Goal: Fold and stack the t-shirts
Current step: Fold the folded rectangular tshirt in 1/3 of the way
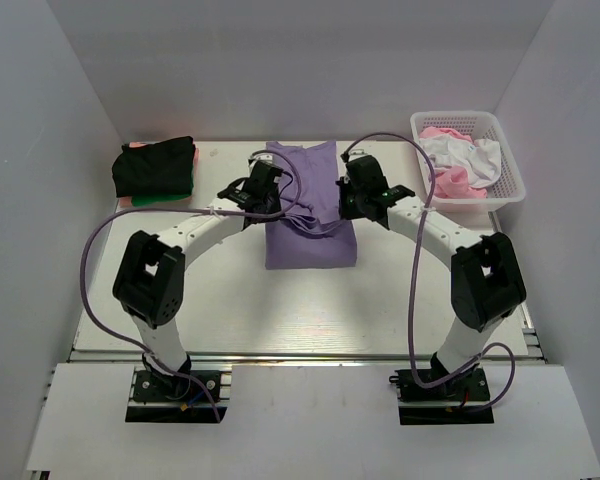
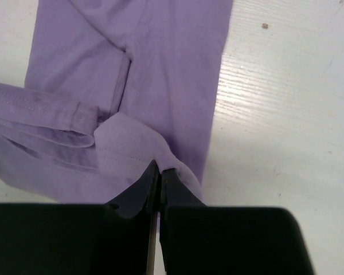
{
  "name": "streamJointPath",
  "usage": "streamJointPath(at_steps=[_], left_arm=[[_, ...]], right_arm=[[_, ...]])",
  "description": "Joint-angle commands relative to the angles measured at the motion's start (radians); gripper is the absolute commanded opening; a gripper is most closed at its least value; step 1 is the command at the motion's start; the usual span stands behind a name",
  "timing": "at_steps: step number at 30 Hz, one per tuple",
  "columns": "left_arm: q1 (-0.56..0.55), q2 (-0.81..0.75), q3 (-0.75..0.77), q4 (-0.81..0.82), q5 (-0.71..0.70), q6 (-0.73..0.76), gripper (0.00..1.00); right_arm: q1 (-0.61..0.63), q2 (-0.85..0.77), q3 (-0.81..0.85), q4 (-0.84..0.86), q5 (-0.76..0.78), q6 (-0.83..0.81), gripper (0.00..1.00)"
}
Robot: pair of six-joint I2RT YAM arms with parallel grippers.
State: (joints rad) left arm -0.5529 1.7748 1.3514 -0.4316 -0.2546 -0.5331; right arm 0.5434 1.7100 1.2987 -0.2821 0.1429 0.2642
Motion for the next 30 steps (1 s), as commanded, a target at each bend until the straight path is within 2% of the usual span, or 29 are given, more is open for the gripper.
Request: streamJointPath(at_steps=[1, 9, 14, 15, 17, 18, 19, 20, 21, 22, 23, 25, 26, 27, 29, 30], left_arm=[[0.04, 0.017, 0.052, 0.042, 0.05, 0.047, 0.0], [0.099, 0.095, 0.052, 0.217, 0.164, 0.085, 0.0], [0.122, 0.149, 0.072, 0.252, 0.192, 0.085, 0.0], [0.134, 0.162, 0.072, 0.276, 0.192, 0.085, 0.03], [0.148, 0.176, 0.072, 0.293, 0.192, 0.074, 0.2], [0.162, 0.189, 0.072, 0.303, 0.192, 0.074, 0.36], [0.171, 0.189, 0.084, 0.303, 0.18, 0.059, 0.48], [0.18, 0.202, 0.109, 0.319, 0.17, 0.059, 0.53], [0.204, 0.225, 0.132, 0.32, 0.17, 0.042, 0.58], [0.22, 0.244, 0.205, 0.265, 0.181, 0.021, 0.67], [0.237, 0.264, 0.239, 0.249, 0.195, 0.003, 0.71], [0.278, 0.323, 0.357, 0.161, 0.278, -0.013, 0.8], [0.287, 0.324, 0.382, 0.145, 0.31, -0.013, 0.83], [0.288, 0.324, 0.382, 0.145, 0.327, -0.013, 0.86], [0.288, 0.255, 0.323, 0.194, 0.342, -0.001, 1.0], [0.288, 0.188, 0.243, 0.244, 0.351, 0.011, 1.0]], right_arm=[[-0.031, 0.037, 0.071, 0.044, -0.04, -0.04, 0.0], [-0.108, 0.158, 0.145, 0.09, -0.193, -0.094, 0.0], [-0.141, 0.224, 0.172, 0.161, -0.29, -0.121, 0.0], [-0.155, 0.232, 0.177, 0.17, -0.316, -0.118, 0.0], [-0.164, 0.278, 0.2, 0.216, -0.328, -0.123, 0.0], [-0.177, 0.29, 0.209, 0.236, -0.325, -0.128, 0.06], [-0.181, 0.327, 0.218, 0.242, -0.321, -0.123, 0.09], [-0.192, 0.339, 0.287, 0.244, -0.333, -0.123, 0.12], [-0.203, 0.365, 0.313, 0.242, -0.348, -0.126, 0.23], [-0.223, 0.391, 0.389, 0.235, -0.356, -0.115, 0.24], [-0.227, 0.417, 0.416, 0.221, -0.356, -0.103, 0.34], [-0.253, 0.454, 0.517, 0.118, -0.37, -0.033, 0.69], [-0.263, 0.468, 0.546, 0.059, -0.393, -0.022, 0.9], [-0.269, 0.468, 0.547, 0.017, -0.422, 0.001, 0.9], [-0.278, 0.418, 0.493, 0.014, -0.424, 0.006, 0.9], [-0.278, 0.358, 0.403, 0.032, -0.428, 0.004, 0.9]])
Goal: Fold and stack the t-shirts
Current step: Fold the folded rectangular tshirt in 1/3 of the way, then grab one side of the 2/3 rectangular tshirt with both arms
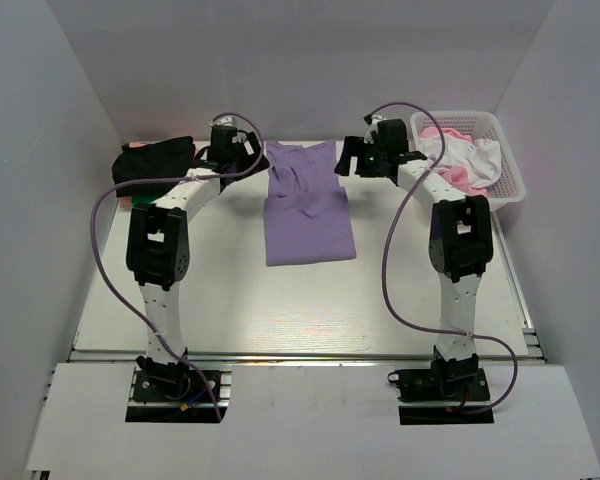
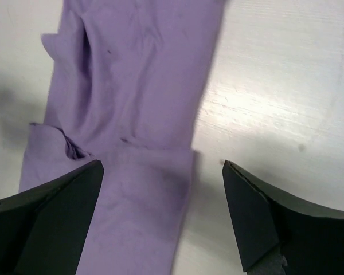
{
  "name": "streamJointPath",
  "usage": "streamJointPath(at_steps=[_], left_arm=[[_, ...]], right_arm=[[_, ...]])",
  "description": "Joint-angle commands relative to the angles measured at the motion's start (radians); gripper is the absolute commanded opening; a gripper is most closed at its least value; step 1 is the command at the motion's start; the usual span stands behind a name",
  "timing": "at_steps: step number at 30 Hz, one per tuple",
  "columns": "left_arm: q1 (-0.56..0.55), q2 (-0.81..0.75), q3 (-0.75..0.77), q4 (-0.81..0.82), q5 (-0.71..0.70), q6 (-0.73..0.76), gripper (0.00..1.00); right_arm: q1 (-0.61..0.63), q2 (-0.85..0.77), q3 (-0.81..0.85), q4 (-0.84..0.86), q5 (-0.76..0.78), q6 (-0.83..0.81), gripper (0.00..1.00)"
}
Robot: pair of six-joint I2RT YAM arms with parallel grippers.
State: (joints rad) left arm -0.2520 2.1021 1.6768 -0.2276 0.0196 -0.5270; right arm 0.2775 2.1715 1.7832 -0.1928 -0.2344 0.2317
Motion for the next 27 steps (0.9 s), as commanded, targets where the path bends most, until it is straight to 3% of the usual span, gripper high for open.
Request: streamJointPath(at_steps=[1, 7, 11, 16, 21, 27], left_arm=[[-0.013, -0.14, -0.119, 0.057, 0.077, 0.018, 1.0], [-0.038, -0.287, -0.259, -0.022, 0.127, 0.113, 1.0], [-0.063, -0.382, -0.454, 0.066, 0.298, 0.125, 1.0], [-0.112, -0.476, -0.66, 0.088, 0.264, 0.139, 1.0], [-0.17, -0.478, -0.726, 0.053, 0.23, 0.17, 1.0], [-0.204, -0.43, -0.749, 0.088, 0.217, 0.17, 0.77]], right_arm=[[-0.011, -0.104, -0.108, -0.042, -0.052, 0.028, 0.9], [-0.003, -0.303, -0.392, 0.004, -0.1, 0.005, 0.9], [0.002, -0.429, -0.597, 0.05, -0.12, 0.0, 0.9], [0.003, -0.548, -0.829, 0.118, -0.164, 0.021, 0.9], [0.005, -0.507, -0.869, 0.17, -0.195, 0.034, 0.9], [0.009, -0.431, -0.846, 0.22, -0.258, 0.07, 0.87]])
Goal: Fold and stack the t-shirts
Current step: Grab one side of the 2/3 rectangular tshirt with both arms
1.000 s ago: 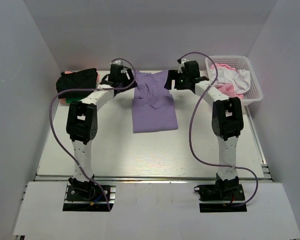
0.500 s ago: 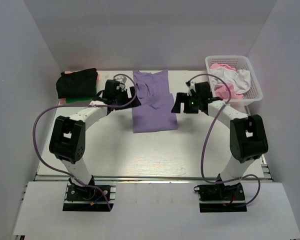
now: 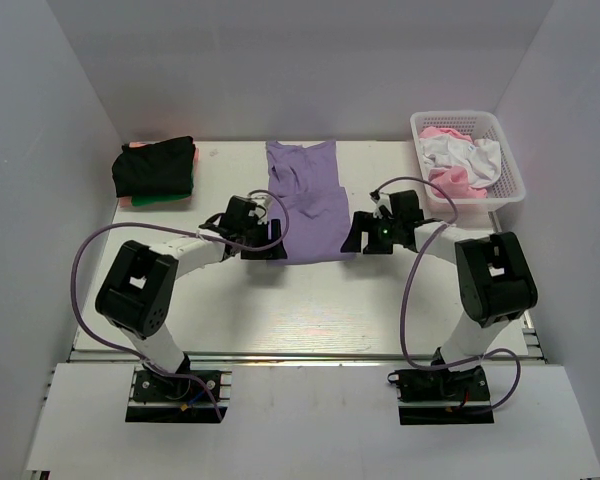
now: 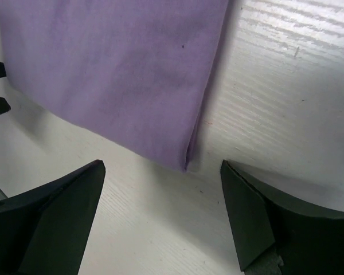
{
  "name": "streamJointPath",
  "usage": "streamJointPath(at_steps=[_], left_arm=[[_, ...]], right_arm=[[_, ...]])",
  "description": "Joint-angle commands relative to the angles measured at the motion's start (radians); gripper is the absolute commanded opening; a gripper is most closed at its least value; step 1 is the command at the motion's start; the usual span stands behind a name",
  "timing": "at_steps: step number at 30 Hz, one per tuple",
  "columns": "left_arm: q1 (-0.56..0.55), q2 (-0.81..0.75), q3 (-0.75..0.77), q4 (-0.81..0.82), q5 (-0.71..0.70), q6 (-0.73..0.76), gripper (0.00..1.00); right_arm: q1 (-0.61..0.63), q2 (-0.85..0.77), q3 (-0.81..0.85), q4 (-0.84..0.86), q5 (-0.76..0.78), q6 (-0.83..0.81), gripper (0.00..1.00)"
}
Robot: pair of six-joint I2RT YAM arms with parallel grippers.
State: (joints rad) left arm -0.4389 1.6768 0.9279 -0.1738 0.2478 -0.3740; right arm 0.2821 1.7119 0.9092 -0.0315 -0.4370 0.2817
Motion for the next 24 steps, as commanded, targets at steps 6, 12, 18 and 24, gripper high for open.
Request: streamJointPath(at_steps=[6, 12, 18, 24], left_arm=[[-0.038, 0.017, -0.023, 0.034, -0.079, 0.029, 0.6], [-0.047, 0.037, -0.043, 0.034, -0.102, 0.029, 0.49], [-0.056, 0.057, -0.054, 0.043, -0.122, 0.029, 0.11], [-0.057, -0.024, -0.073, 0.011, -0.036, 0.029, 0.0]], right_arm=[[0.008, 0.068, -0.007, 0.102, -0.052, 0.045, 0.82], [0.006, 0.1, -0.003, 0.111, -0.072, 0.08, 0.62], [0.008, 0.081, -0.052, 0.145, -0.069, 0.1, 0.36], [0.012, 0.014, -0.085, 0.124, -0.043, 0.097, 0.0]])
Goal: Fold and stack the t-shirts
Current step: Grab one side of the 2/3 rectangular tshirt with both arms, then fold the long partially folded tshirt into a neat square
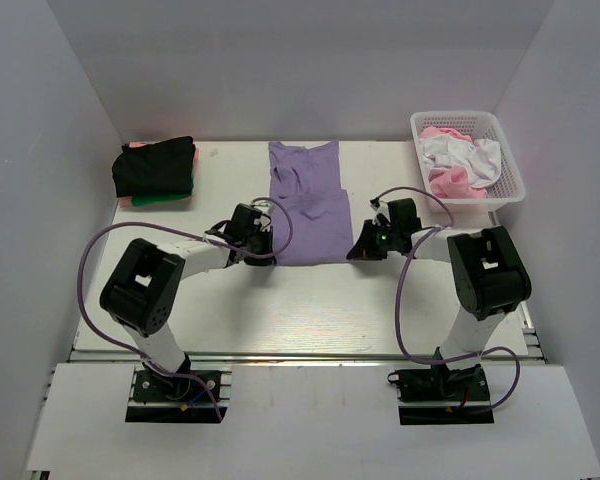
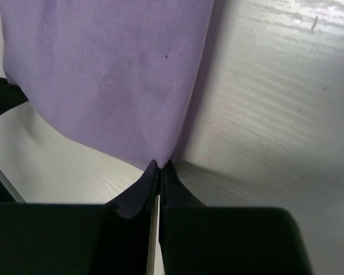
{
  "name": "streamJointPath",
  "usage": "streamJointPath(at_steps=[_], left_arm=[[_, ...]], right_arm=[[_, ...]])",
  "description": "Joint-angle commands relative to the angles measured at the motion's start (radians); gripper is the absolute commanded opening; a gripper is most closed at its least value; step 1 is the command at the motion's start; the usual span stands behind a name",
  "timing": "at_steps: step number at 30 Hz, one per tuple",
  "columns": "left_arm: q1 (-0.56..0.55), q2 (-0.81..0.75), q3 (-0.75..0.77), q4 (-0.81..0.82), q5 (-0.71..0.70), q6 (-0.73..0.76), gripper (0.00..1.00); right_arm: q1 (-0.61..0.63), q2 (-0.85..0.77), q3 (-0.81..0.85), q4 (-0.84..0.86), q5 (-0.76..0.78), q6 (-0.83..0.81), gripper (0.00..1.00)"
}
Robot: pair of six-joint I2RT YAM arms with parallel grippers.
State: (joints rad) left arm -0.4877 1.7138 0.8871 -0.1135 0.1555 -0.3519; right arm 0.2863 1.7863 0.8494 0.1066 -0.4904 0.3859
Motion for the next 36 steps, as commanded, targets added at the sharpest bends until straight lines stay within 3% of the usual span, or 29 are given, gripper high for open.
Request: streamJointPath(at_steps=[1, 6, 11, 15, 19, 26, 36], left_arm=[[-0.008, -0.086, -0.033, -0.07, 0.074, -0.004, 0.0], [-0.017, -0.319, -0.102, -0.172, 0.274, -0.054, 0.0], [-0.026, -0.46, -0.08, -0.356, 0.425, -0.055, 0.0], [-0.026, -0.485, 0.027, -0.527, 0.547, -0.012, 0.0], [-0.026, -0.494, 0.188, -0.662, 0.593, 0.04, 0.0], [0.001, -0.441, 0.23, -0.579, 0.465, 0.016, 0.0], [0.083, -0.383, 0.24, -0.341, 0.156, -0.127, 0.0]], right_arm=[[0.011, -0.094, -0.042, -0.025, 0.009, -0.012, 0.0], [0.03, -0.337, -0.096, -0.247, -0.017, -0.031, 0.0], [0.031, -0.525, -0.057, -0.632, -0.086, -0.094, 0.0], [0.024, -0.611, 0.051, -0.844, -0.149, -0.171, 0.0], [0.019, -0.587, 0.152, -0.979, -0.211, -0.217, 0.0], [-0.027, -0.464, 0.234, -0.927, -0.339, -0.229, 0.0], [-0.102, -0.308, 0.304, -0.621, -0.376, -0.087, 0.0]])
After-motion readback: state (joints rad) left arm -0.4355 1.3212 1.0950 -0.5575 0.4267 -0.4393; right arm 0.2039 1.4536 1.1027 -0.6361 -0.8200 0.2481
